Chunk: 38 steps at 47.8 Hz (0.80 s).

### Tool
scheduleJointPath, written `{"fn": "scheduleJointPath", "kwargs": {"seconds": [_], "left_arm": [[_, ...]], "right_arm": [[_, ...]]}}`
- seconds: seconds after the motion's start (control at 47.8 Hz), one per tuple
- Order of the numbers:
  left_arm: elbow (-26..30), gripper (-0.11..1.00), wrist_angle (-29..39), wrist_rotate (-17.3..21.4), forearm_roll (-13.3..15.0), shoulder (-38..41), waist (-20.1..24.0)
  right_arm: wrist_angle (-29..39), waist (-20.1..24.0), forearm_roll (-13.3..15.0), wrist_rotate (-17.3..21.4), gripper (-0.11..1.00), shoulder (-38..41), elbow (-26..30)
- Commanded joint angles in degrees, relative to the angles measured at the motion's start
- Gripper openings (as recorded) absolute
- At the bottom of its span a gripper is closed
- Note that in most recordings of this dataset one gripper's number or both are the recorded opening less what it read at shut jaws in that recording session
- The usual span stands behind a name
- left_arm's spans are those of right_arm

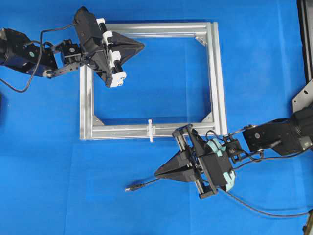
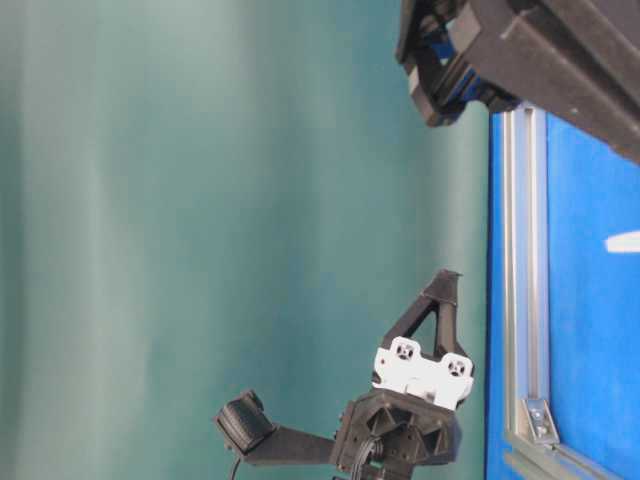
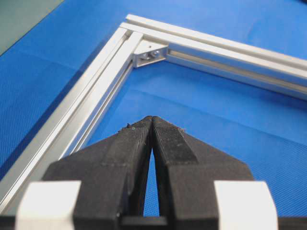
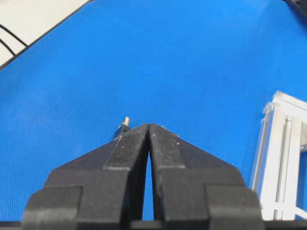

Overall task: Insert the wire through the string loop located in the center.
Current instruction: 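Rotate the right gripper holding the black USB cable toward the frame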

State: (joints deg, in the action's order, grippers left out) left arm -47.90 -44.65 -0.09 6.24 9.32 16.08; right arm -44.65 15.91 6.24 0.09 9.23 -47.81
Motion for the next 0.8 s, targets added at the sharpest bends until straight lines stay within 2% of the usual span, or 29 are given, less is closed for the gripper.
{"fn": "scheduleJointPath", "kwargs": {"seconds": [0.0, 0.105, 0.398, 0.544, 0.607, 0.67, 0.774], "left_arm": [[0.62, 0.00, 1.32, 0.00, -1.49, -2.29, -0.53], [0.44, 0.00, 1.85, 0.00, -1.49, -2.29, -0.44], [0.44, 0.00, 1.67, -0.09, -1.49, -2.37, -0.44], [0.44, 0.00, 1.67, -0.09, -1.49, -2.29, -0.44], [0.44, 0.00, 1.58, -0.09, -1.49, -2.37, -0.44], [0.44, 0.00, 1.67, -0.09, -1.49, -2.37, -0.53], [0.44, 0.00, 1.67, -0.18, -1.49, -2.37, -0.44]], "right_arm": [[-0.35, 0.79, 0.00, 0.00, 0.00, -2.46, 1.14], [-0.09, 1.58, 0.09, 0.09, -0.05, -3.16, 1.14], [0.70, 1.93, 0.09, 4.92, -0.05, -3.34, 0.88], [2.11, 2.20, 0.09, 5.63, -0.04, -3.34, 1.14], [2.11, 2.20, 0.09, 5.71, 0.02, -3.34, 1.23], [2.11, 2.29, 0.00, 5.71, 0.12, -3.34, 1.32], [2.37, 2.29, -0.44, 5.71, 0.40, -3.34, 1.58]]}}
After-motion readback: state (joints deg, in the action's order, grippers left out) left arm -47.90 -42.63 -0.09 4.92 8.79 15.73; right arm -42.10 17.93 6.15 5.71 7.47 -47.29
